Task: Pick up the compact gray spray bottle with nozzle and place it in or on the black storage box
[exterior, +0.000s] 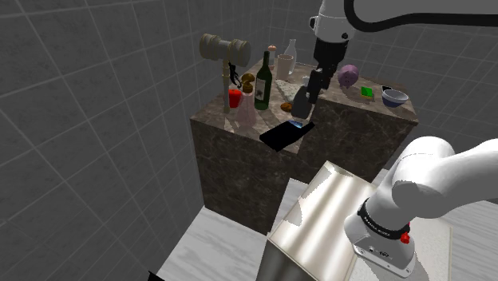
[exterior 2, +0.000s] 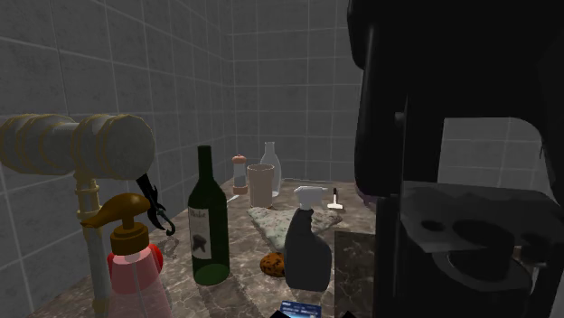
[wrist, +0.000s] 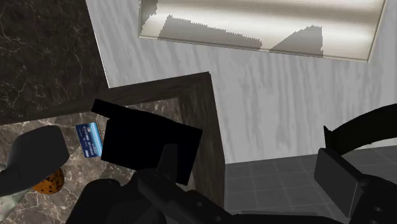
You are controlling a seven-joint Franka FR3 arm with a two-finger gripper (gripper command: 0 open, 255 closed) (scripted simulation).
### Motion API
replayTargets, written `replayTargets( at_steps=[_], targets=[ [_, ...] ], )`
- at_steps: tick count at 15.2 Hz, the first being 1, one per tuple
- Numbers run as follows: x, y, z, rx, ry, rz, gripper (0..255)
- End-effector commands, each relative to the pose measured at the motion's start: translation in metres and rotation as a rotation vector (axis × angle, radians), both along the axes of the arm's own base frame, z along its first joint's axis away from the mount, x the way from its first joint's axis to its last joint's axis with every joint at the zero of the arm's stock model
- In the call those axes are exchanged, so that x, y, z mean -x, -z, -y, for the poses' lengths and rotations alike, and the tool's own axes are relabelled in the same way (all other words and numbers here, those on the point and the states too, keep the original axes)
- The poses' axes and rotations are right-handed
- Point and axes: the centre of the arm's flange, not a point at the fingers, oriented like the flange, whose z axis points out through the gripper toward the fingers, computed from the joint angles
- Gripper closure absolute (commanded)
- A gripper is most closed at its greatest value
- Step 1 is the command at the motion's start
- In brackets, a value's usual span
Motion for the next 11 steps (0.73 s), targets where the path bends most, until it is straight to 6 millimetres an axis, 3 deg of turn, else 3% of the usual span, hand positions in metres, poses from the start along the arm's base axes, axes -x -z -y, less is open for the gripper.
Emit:
replayTargets(
  at_steps=[1, 11],
  targets=[
    [0.0, 0.0, 0.0, 0.0, 0.0, 0.0, 0],
    [-0.066, 0.03, 0.113, -0.016, 0.002, -0.008, 0]
  ],
)
